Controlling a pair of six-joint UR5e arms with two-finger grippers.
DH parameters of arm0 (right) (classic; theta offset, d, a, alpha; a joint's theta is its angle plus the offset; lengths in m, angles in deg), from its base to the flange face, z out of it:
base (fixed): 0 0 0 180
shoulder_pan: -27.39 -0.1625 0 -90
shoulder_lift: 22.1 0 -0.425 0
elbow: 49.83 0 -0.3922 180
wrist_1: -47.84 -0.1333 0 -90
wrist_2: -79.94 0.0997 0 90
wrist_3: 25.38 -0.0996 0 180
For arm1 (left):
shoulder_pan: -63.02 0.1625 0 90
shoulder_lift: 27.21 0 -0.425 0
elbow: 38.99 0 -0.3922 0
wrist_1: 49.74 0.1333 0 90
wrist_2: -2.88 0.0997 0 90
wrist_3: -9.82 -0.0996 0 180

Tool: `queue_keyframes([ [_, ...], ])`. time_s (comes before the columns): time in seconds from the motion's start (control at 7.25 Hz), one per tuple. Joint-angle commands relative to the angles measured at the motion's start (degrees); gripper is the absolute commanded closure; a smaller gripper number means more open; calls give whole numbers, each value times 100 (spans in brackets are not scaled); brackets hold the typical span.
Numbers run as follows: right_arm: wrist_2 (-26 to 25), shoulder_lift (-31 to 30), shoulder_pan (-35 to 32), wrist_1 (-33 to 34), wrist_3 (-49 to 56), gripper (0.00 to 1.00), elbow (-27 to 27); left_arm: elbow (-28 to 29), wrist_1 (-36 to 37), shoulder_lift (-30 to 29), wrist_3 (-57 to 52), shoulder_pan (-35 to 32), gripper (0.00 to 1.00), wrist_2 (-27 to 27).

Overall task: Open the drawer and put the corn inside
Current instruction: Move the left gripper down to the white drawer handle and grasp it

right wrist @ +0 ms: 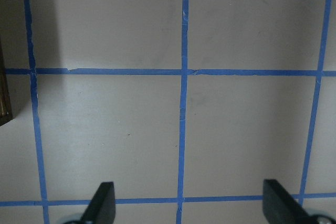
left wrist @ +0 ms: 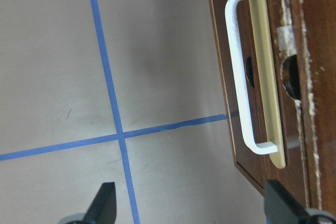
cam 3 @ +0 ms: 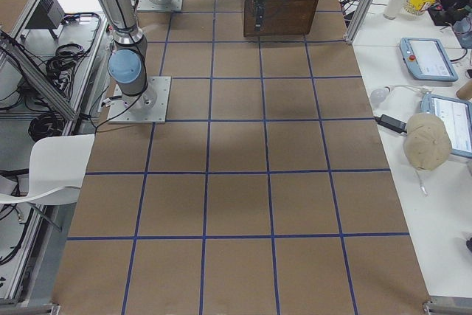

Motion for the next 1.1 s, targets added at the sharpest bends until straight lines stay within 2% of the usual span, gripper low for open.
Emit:
queue_keyframes([
  [0.0, 5, 0, 0, 0, 0, 0, 0, -60, 140, -302, 27, 10, 0, -368],
  [0.41, 5, 0, 0, 0, 0, 0, 0, -332, 544, -540, 36, 10, 0, -660],
  [0.55, 5, 0, 0, 0, 0, 0, 0, -350, 589, -619, 45, 10, 0, -930],
  [0.97, 5, 9, 0, 0, 0, 0, 0, -350, 694, -787, 45, 10, 0, -994],
])
